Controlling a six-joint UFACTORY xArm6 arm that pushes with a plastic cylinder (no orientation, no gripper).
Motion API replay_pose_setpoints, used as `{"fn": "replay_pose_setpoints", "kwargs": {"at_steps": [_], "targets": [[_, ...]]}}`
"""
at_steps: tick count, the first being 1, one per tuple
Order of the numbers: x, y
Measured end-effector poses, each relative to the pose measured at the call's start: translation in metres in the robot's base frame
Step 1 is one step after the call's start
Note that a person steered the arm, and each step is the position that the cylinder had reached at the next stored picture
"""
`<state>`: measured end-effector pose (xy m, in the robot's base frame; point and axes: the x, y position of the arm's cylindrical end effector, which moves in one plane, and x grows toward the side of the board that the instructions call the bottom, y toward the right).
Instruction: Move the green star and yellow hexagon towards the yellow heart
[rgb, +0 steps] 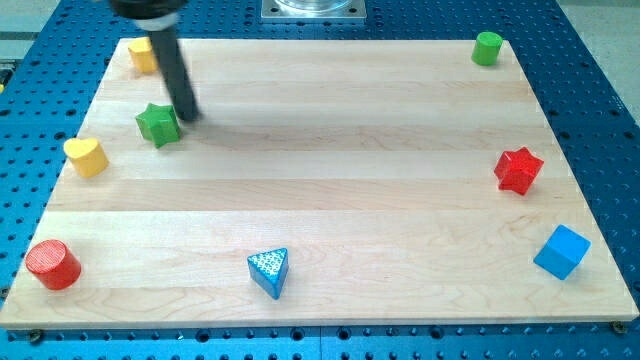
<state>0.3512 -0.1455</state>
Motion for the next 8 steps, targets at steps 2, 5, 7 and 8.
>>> {"fn": "replay_pose_setpoints", "kwargs": {"at_steps": [2,5,7,8], "targets": [[0.008,-0.105],[-0.089,0.013],[-0.159,-0.007],[-0.159,-0.049]]}}
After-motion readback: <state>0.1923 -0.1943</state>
